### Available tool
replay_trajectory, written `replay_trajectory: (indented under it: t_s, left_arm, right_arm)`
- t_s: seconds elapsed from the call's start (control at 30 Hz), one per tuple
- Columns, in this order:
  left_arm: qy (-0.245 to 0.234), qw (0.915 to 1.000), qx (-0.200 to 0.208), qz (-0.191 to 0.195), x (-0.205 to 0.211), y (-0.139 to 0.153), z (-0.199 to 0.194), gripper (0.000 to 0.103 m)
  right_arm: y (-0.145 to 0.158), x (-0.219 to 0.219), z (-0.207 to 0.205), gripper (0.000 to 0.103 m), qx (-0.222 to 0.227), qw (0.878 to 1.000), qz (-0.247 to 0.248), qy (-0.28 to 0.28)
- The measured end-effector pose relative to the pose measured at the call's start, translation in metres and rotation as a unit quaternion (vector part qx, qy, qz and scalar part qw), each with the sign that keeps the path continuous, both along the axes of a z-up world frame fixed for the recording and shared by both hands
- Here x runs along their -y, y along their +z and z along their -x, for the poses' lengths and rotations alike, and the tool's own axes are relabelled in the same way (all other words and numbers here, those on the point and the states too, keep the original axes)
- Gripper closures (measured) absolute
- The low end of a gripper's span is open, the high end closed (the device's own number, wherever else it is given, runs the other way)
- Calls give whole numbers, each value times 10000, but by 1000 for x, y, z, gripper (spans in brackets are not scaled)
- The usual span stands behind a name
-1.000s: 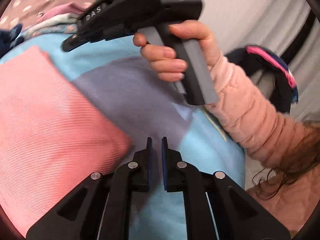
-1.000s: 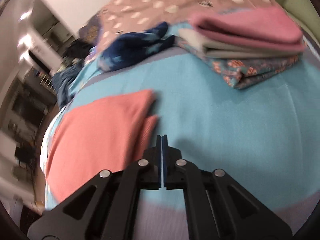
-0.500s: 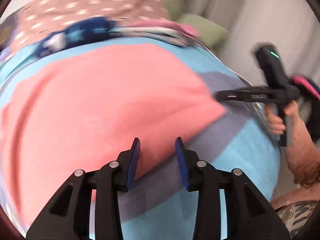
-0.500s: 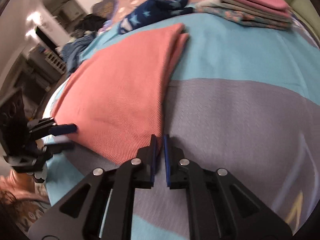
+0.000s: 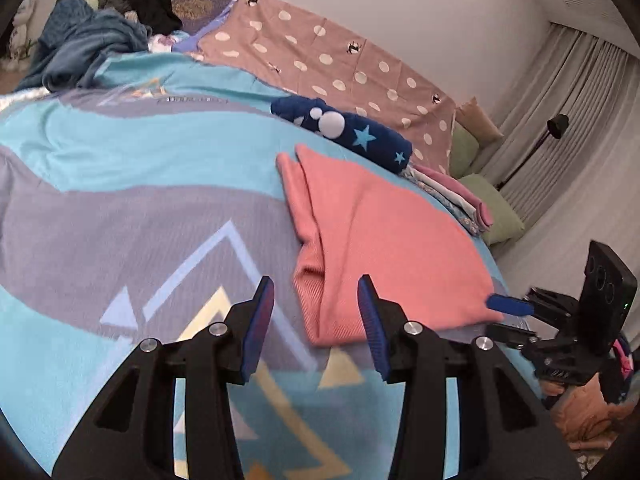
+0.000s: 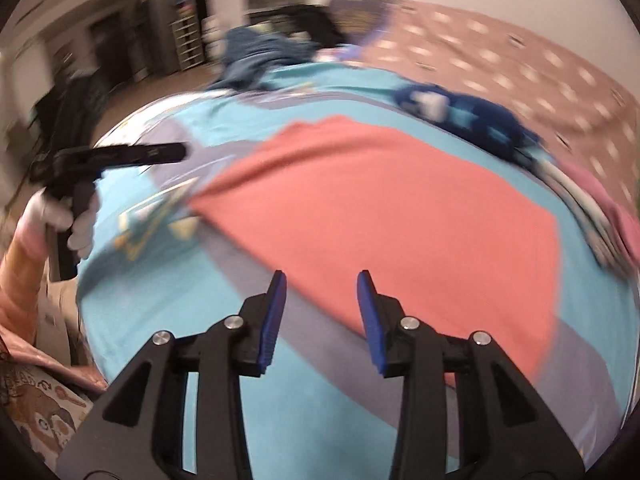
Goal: Fold small clothes
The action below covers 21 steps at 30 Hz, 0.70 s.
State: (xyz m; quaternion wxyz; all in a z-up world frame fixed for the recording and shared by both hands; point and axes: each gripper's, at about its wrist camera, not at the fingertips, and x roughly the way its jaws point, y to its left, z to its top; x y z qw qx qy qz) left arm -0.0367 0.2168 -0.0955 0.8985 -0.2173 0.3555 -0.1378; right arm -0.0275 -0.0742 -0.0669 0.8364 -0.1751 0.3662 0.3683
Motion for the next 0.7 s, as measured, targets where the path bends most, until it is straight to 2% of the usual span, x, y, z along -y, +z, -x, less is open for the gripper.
replay_trajectory:
  t_s: [0.03,0.1,0.2,0.33,0.43,0.47,0.5,0.57,0.7]
  left_arm:
    - [-100,9999,-22,39,-2,-4,5,70]
    - [-358,9993,-51,97,3,-12,15,81]
    - [-724,9972,-43,167,11,-20,15,82]
    - [-969,9952,-87,131,19,-26,3,80]
    - [-1051,9939,-301,172,21,-35,-18,79]
    - [-1069,9931,-425,216,21,-39,-25,82]
    - [-1063,9929,-487,230,20,-40,-29,102]
    - [-1048,9924,-585,255,16,-43,-30,101]
    - [-959,9937,-553,172,6,-46,-17,102]
  right_arm:
    - [-4,-19,4,60,87,9998,111,137]
    - [-10,-53,7,60,196,9989,249,349]
    - [-15,-82,5,60,322,9980,295,448]
    - [-21,-101,1,59,547,9969,479,297]
    - [-27,-99,-4,59,295,9985,436,150]
    - [-29,-97,-6,59,214,9989,421,30]
    - [-31,-96,-11,59,-6,9994,332,-6]
    - [-35,-93,-12,64,-243,9991,338,-71]
    - [-38,-98,-7,66,111,9984,549,-52]
